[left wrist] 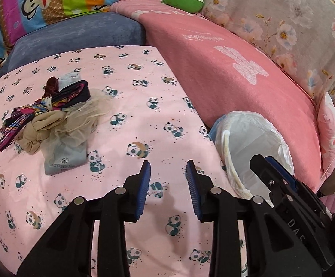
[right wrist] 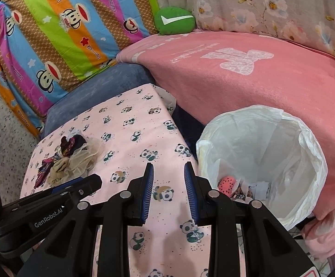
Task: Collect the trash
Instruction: 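Open both grippers and move them back to the clothing pile, then grasp the striped scarf with the left gripper while the right grasps the beige stocking, then carry scarf and stocking over the trash bag and open both grippers, then move both open grippers back to the remaining mesh bag pile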
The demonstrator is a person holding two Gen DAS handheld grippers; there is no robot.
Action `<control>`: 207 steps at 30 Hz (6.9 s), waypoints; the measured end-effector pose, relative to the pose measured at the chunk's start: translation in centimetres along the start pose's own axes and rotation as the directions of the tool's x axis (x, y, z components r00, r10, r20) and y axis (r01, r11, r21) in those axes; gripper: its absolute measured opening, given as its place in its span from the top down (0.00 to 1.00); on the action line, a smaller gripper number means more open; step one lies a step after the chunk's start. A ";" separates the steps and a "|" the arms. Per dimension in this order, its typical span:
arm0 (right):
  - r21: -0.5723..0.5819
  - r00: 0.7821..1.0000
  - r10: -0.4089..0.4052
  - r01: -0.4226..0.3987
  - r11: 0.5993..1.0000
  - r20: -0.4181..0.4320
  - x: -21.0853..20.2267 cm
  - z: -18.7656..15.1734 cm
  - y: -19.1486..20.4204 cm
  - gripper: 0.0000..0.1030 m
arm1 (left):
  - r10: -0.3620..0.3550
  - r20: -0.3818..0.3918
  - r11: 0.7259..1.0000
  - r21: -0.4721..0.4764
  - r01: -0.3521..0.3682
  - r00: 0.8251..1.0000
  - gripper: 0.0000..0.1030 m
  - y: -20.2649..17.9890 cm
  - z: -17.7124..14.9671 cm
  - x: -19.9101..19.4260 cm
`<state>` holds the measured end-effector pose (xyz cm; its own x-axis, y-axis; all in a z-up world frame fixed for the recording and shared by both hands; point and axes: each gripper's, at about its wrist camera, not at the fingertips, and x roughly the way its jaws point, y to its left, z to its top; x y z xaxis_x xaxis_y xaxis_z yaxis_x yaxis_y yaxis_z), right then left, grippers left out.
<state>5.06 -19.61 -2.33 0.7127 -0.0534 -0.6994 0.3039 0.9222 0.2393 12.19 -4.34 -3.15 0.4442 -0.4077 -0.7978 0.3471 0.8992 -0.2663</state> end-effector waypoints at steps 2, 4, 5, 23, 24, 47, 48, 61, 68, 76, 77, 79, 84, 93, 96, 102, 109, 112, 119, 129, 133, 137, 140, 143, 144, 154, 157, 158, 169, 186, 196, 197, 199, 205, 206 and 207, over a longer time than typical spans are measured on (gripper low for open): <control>-0.015 1.000 0.009 -0.009 1.000 -0.006 0.2 -0.1 1.0 0.73 | 0.009 0.002 1.000 -0.020 -0.009 1.000 0.68 1.1 0.0 -0.2; -0.032 1.000 0.016 -0.016 0.999 -0.012 0.3 -0.3 2.0 0.73 | 0.017 0.005 0.999 -0.040 -0.017 1.000 0.67 2.2 -0.1 -0.4; -0.038 1.000 0.018 -0.019 0.999 -0.015 0.4 -0.3 2.4 0.73 | 0.022 0.007 0.998 -0.051 -0.022 1.000 0.66 2.8 -0.1 -0.5; -0.146 0.995 0.074 -0.083 0.986 -0.065 3.2 -0.9 10.4 0.73 | 0.147 0.055 0.961 -0.246 -0.129 0.988 0.41 14.3 0.9 -3.0; -0.152 0.994 0.080 -0.090 0.984 -0.068 3.5 -0.9 10.8 0.73 | 0.152 0.057 0.959 -0.251 -0.134 0.987 0.39 14.9 1.1 -3.1; -0.193 0.968 0.159 -0.197 0.961 -0.195 12.8 -0.9 19.2 0.73 | 0.025 0.032 0.962 -0.271 -0.016 0.999 0.92 21.7 5.9 2.5; -0.192 0.967 0.162 -0.201 0.961 -0.199 12.9 -1.0 19.4 0.73 | 0.016 0.037 0.962 -0.273 -0.005 0.999 0.93 21.7 6.0 2.3; -0.215 0.947 0.242 -0.287 0.934 -0.213 13.2 -0.7 23.1 0.72 | 0.172 0.184 0.946 -0.305 -0.110 0.968 0.95 23.9 6.4 -4.9; -0.227 0.945 0.215 -0.272 0.935 -0.248 15.5 -1.5 24.7 0.62 | 0.236 0.183 0.932 -0.321 -0.169 0.954 0.95 25.5 5.1 -6.2; -0.240 0.937 0.220 -0.287 0.928 -0.272 15.2 -2.1 24.8 0.94 | 0.238 0.167 0.928 -0.330 -0.173 0.957 0.95 25.1 3.5 -6.9; -0.240 0.936 0.223 -0.290 0.926 -0.272 14.9 -2.2 24.8 0.94 | 0.236 0.167 0.929 -0.328 -0.172 0.957 0.95 24.9 3.3 -7.0; -0.237 0.935 0.234 -0.299 0.924 -0.266 14.0 -2.3 24.6 0.94 | 0.234 0.171 0.931 -0.323 -0.169 0.957 0.95 24.4 2.9 -7.5; -0.219 0.937 0.266 -0.315 0.923 -0.227 10.9 -2.0 23.6 0.94 | 0.226 0.184 0.939 -0.303 -0.164 0.956 0.95 22.6 2.2 -8.6; -0.164 0.951 0.291 -0.305 0.938 -0.103 4.5 0.4 19.2 0.94 | 0.188 0.224 0.964 -0.228 -0.137 0.956 0.95 17.1 2.0 -10.6; -0.144 0.959 0.278 -0.284 0.948 -0.060 2.6 1.0 17.0 0.94 | 0.169 0.234 0.973 -0.192 -0.125 0.957 0.95 14.7 2.0 -10.9; -0.080 0.973 0.232 -0.231 0.970 0.005 0.0 2.0 11.4 0.94 | 0.118 0.237 0.990 -0.108 -0.094 0.964 0.95 9.1 2.2 -10.5; -0.001 0.985 0.160 -0.160 0.987 0.071 -2.5 2.4 4.4 0.94 | 0.041 0.219 0.999 0.018 -0.046 0.975 0.95 1.7 2.4 -9.0; 0.037 0.988 0.124 -0.128 0.991 0.092 -3.5 2.4 1.4 0.94 | 0.009 0.202 0.997 0.074 -0.025 0.979 0.94 -1.5 2.3 -8.0; 0.145 0.991 0.025 -0.044 0.989 0.128 -5.3 2.0 -5.9 0.94 | -0.056 0.146 0.979 0.200 0.026 0.988 0.94 -8.6 2.2 -5.3; 0.281 0.985 -0.080 0.035 0.959 0.151 -7.0 1.2 -13.9 0.94 | -0.103 0.081 0.948 0.311 0.073 0.991 0.93 -15.7 1.8 -1.6; 0.309 0.983 -0.100 0.048 0.950 0.152 -7.0 1.2 -15.6 0.94 | -0.094 0.071 0.938 0.340 0.064 0.993 0.85 -17.7 1.5 -0.3; 0.315 0.984 -0.105 0.055 0.948 0.145 -6.5 1.1 -16.1 0.94 | -0.088 0.073 0.938 0.341 0.058 0.993 0.55 -18.1 1.4 0.2; 0.303 0.986 -0.100 0.056 0.951 0.131 -5.9 1.1 -15.9 0.93 | -0.076 0.072 0.936 0.349 0.047 0.994 0.54 -17.9 1.1 0.4; 0.293 0.988 -0.094 0.053 0.955 0.126 -5.4 1.1 -15.2 0.88 | -0.065 0.073 0.941 0.336 0.037 0.995 0.54 -17.0 1.1 0.4; 0.292 0.987 -0.095 0.054 0.955 0.129 -5.3 1.1 -15.0 0.88 | -0.063 0.072 0.944 0.329 0.036 0.995 0.54 -16.6 1.2 0.4; 0.242 0.990 -0.066 0.034 0.970 0.122 -4.6 1.6 -11.9 0.83 | -0.027 0.077 0.966 0.257 0.007 0.997 0.52 -12.5 1.2 -0.1; 0.219 0.991 -0.056 0.029 0.975 0.119 -4.4 1.7 -10.7 0.83 | -0.019 0.077 0.972 0.235 0.000 0.997 0.52 -11.3 1.2 -0.3; 0.212 0.992 -0.054 0.028 0.977 0.118 -4.4 1.7 -10.3 0.82 | -0.014 0.078 0.973 0.229 -0.004 0.997 0.52 -11.0 1.1 -0.4; 0.138 0.995 -0.013 -0.001 0.990 0.095 -3.8 1.5 -5.9 0.78 | 0.021 0.092 0.988 0.151 -0.035 0.996 0.52 -6.5 1.1 -1.8; 0.010 0.997 0.049 -0.049 0.999 0.058 -2.4 1.0 1.5 0.72 | 0.072 0.110 0.997 0.033 -0.076 0.991 0.51 0.6 0.9 -3.8; -0.070 0.995 0.096 -0.095 0.993 0.019 -0.8 0.7 6.9 0.72 | 0.123 0.113 0.991 -0.074 -0.115 0.986 0.51 6.9 1.1 -4.8; -0.078 0.995 0.101 -0.099 0.992 0.013 -0.5 0.6 7.5 0.72 | 0.130 0.113 0.989 -0.084 -0.121 0.985 0.51 7.6 1.2 -4.9; -0.090 0.994 0.108 -0.108 0.990 0.003 0.0 0.5 8.5 0.72 | 0.146 0.113 0.985 -0.105 -0.134 0.983 0.51 9.1 1.2 -5.0; -0.120 0.990 0.140 -0.143 0.982 -0.036 2.0 0.6 11.3 0.72 | 0.183 0.105 0.973 -0.163 -0.165 0.977 0.51 13.3 1.9 -4.7; -0.123 0.989 0.144 -0.148 0.981 -0.042 2.4 0.7 11.7 0.72 | 0.190 0.103 0.970 -0.171 -0.170 0.976 0.51 14.1 2.1 -4.5; -0.128 0.988 0.146 -0.151 0.980 -0.046 2.8 0.7 12.2 0.72 | 0.195 0.101 0.969 -0.177 -0.175 0.976 0.51 14.7 2.3 -4.3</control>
<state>11.26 -8.74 -0.90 0.7198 0.0999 -0.6870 0.1091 0.9610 0.2541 17.26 10.25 -2.34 0.5841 -0.2386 -0.7759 0.1125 0.9704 -0.2137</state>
